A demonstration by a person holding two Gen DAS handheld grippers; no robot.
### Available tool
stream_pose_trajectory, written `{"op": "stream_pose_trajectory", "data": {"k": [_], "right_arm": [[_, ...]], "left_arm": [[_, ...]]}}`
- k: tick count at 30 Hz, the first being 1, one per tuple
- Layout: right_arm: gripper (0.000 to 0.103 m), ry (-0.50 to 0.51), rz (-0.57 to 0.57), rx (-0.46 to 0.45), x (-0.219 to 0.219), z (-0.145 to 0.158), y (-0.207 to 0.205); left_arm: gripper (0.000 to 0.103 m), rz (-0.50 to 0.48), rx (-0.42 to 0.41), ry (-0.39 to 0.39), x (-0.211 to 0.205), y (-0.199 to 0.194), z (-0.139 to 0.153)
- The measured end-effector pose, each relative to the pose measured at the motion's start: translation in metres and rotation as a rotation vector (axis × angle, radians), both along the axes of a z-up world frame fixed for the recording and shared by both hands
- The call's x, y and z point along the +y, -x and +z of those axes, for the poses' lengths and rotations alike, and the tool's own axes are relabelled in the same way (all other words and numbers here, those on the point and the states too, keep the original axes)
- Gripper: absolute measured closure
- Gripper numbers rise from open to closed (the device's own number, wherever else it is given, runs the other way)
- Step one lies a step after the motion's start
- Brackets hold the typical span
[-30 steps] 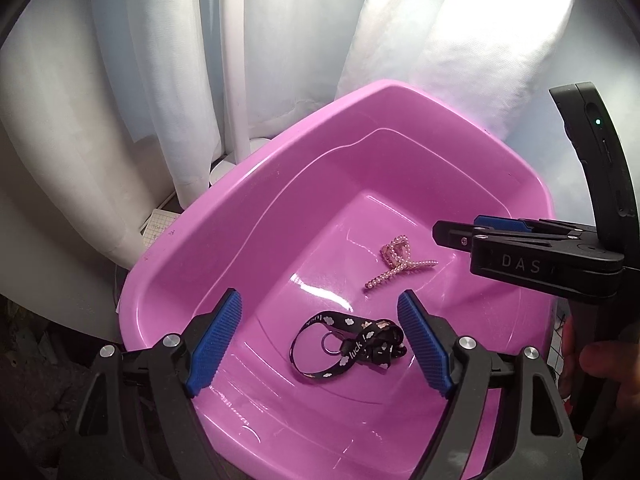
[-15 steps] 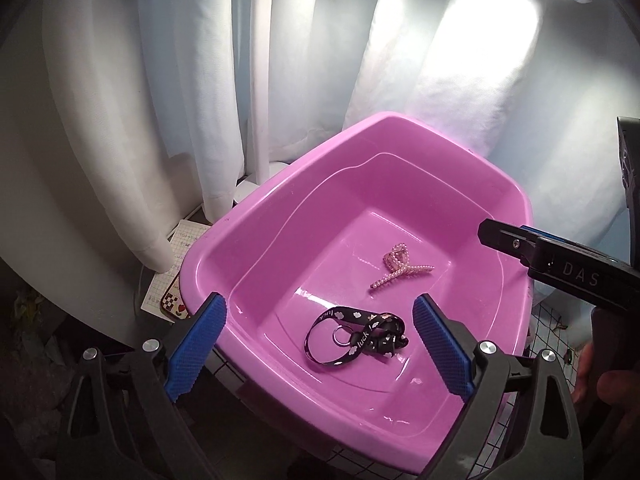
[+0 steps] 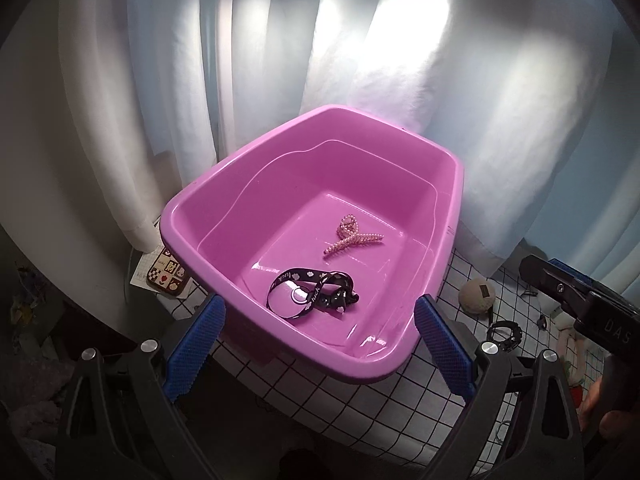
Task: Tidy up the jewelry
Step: 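Withdraw both tools from the tub back over the table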
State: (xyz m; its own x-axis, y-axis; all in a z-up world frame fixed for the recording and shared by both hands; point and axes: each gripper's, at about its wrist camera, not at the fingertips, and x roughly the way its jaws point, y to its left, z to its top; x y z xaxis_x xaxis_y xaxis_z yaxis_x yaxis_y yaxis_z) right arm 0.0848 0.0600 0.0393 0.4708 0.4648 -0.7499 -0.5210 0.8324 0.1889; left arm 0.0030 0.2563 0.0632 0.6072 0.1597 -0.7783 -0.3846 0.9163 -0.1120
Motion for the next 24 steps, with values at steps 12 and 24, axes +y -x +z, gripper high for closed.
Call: {"op": "stream_pose_trajectory", "data": {"k": [12,24], "right_arm": [[0.028,0.018,-0.263,0.033,-0.18,-0.023,0.074],[0.025,-0.001,-0.372,0.086,-0.264,-0.079,0.142]], "left_arm": [[0.007,-0.185,0.001,0.022,-0.101,0.029,-0.014],[0.007,-0.285,0.082,0.031,-0.159,0.046,-0.065]]}}
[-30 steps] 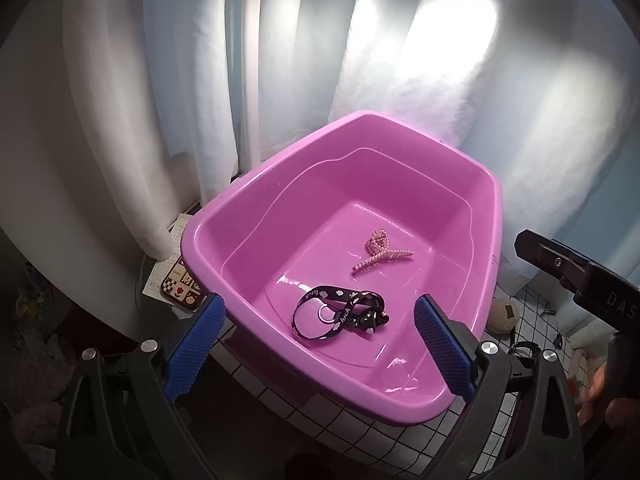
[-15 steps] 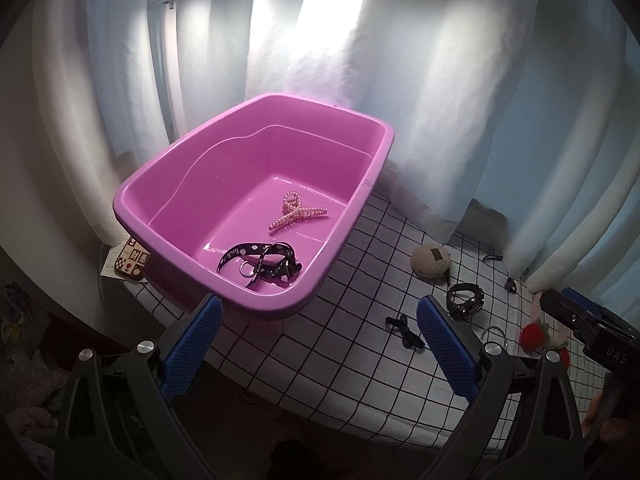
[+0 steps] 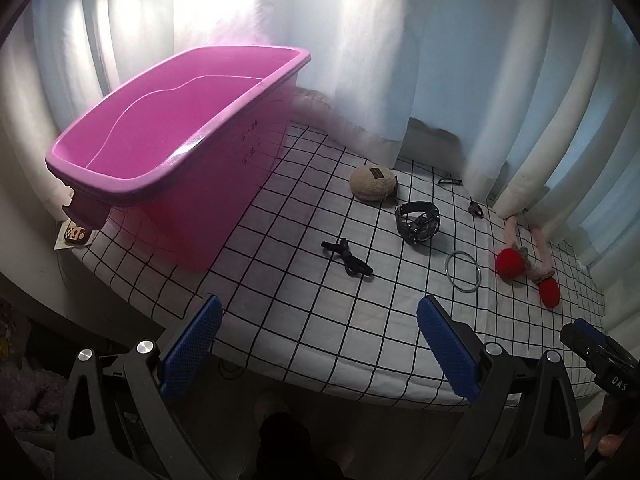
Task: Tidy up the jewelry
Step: 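Withdraw both tools from the tub back over the table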
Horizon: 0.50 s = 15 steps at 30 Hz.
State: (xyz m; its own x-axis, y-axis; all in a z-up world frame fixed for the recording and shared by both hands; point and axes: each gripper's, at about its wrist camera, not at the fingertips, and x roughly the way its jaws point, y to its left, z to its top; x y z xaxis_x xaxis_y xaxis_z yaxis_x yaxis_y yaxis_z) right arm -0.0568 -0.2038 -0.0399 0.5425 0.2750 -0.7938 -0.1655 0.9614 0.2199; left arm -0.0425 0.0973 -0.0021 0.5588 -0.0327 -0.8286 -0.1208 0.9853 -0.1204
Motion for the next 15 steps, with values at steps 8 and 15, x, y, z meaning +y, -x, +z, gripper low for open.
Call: {"op": "stream_pose_trajectory", "data": {"k": [8,15], "right_arm": [[0.02,0.017,-0.044,-0.001,0.015,-0.031,0.014],[0.017,-0.001,-0.213,-0.021,0.03,-0.057,0.015]], "left_arm": [[0.007,-0.073,0.006,-0.035,-0.008,-0.023,-0.025],[0.007,-0.193,0.007,-0.027,-0.01,-0.058,-0.053]]}}
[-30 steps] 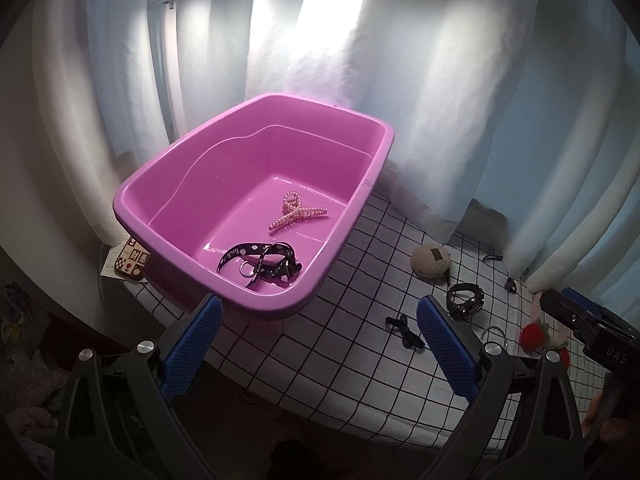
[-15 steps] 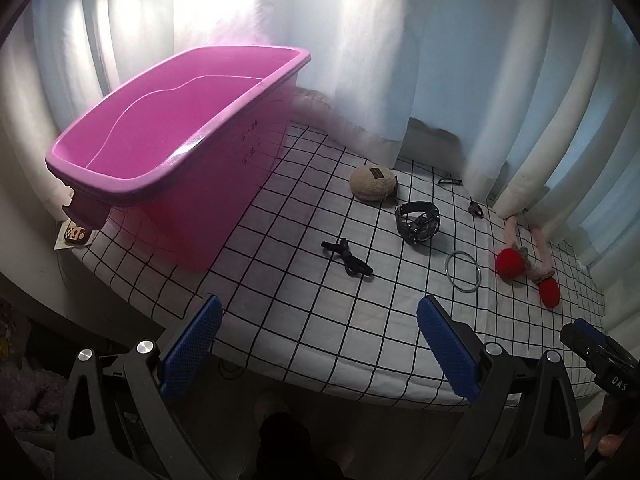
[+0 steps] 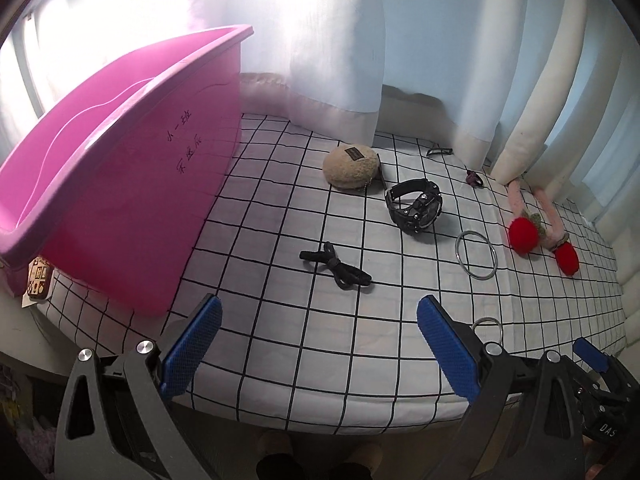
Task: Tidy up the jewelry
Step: 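Withdraw both tools from the tub back over the table, then grasp the black hair tie with the left tool while the right tool grasps the silver bangle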
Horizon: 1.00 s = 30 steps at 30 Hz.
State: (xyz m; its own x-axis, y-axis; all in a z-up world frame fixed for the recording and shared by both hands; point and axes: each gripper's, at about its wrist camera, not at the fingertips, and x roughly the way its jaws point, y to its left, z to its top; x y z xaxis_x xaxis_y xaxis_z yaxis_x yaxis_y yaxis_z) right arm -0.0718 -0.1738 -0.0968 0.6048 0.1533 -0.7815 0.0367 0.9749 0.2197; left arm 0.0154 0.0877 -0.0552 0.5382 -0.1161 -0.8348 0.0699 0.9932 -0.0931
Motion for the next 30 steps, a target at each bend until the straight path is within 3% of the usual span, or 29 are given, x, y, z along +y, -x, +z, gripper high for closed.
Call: {"op": "stream_pose_trajectory", "data": {"k": [7,13,21,26,30], "right_arm": [[0.014,0.073,-0.179,-0.018,0.01,-0.023,-0.003],[0.014,0.005,-0.259,-0.007,0.007,-0.05,-0.012],[0.014,0.059,-0.214,0.029,0.017,-0.076,-0.025],[0.014,0.182,-0.204,0.001,0.027,-0.083,-0.03],[0.014,0.214,-0.184,-0.011,0.032,-0.084,-0.035]], "left_arm": [[0.007,-0.143,0.001,0.013,-0.008,-0.024,-0.039],[0.007,-0.178,0.011,-0.006,-0.013,-0.041,-0.069],[0.007,-0.172,-0.004,0.015,-0.012,-0.05,-0.092],[0.007,-0.173,-0.011,-0.009,-0.012,-0.057,-0.102],[0.007,-0.178,-0.02,-0.012,-0.015,-0.06,-0.104]]}}
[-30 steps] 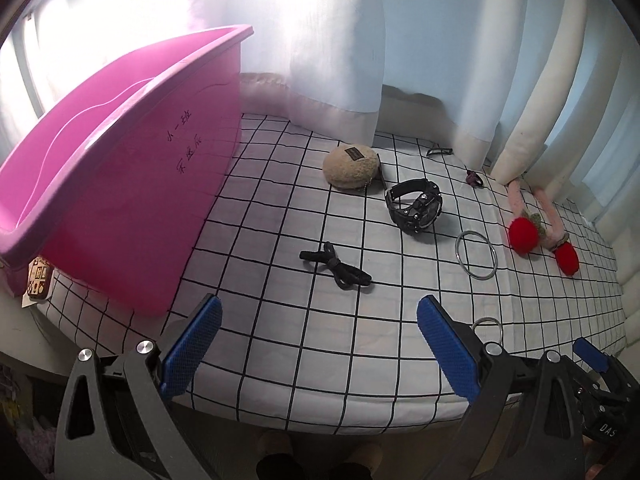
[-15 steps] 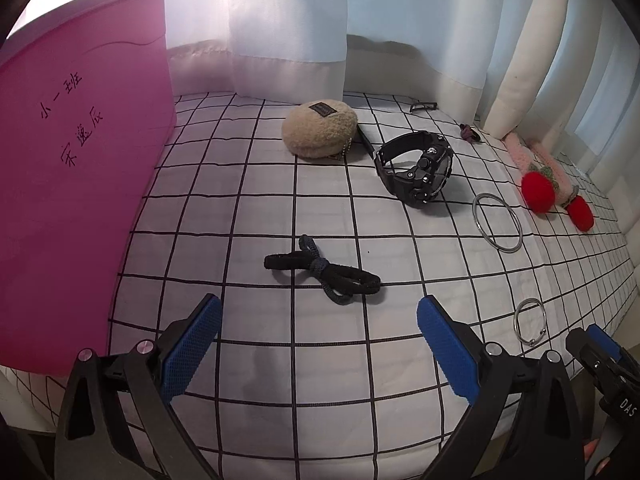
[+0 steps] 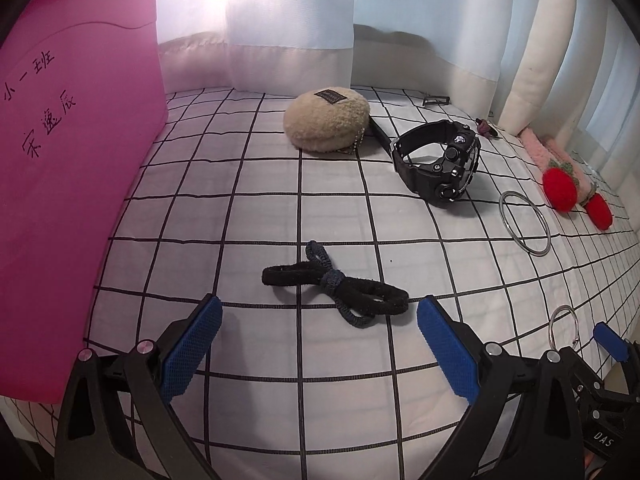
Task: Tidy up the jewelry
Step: 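Grasp the black hair tie with the left tool while the right tool grasps the silver bangle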
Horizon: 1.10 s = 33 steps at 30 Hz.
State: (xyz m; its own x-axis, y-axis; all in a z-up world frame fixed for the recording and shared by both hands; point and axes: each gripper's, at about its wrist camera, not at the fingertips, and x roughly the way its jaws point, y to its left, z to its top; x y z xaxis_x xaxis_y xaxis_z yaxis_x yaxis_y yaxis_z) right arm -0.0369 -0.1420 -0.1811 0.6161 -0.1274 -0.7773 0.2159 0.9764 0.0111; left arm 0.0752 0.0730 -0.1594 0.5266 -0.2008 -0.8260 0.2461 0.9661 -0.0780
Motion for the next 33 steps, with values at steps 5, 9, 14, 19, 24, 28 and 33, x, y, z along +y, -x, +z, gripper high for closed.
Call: {"op": "stream_pose_trajectory", "data": {"k": [5,9,14,19,24,28,33], "right_arm": [[0.014,0.031,-0.002,-0.003,0.002,-0.002,-0.003],[0.014,0.054,0.003,-0.008,0.004,-0.004,-0.006],[0.013,0.063,-0.003,-0.034,0.004,-0.005,-0.006],[0.013,0.077,-0.003,-0.068,0.006,-0.007,-0.004],[0.013,0.081,0.006,-0.072,0.007,-0.007,-0.005],[0.015,0.08,0.023,-0.069,0.008,-0.007,-0.005],[0.031,0.09,0.056,-0.068,0.016,-0.004,-0.005]], "left_arm": [[0.007,-0.008,0.01,-0.006,-0.006,-0.004,-0.006],[0.007,-0.009,-0.006,-0.022,-0.01,-0.006,-0.008],[0.006,-0.014,-0.023,-0.05,-0.014,-0.008,-0.01],[0.005,-0.003,-0.037,-0.048,-0.013,-0.007,-0.011],[0.006,0.0,-0.035,-0.047,-0.016,-0.009,-0.011],[0.014,-0.011,-0.047,-0.043,-0.015,-0.005,-0.009],[0.031,-0.03,-0.057,-0.038,-0.018,-0.001,-0.005]]}}
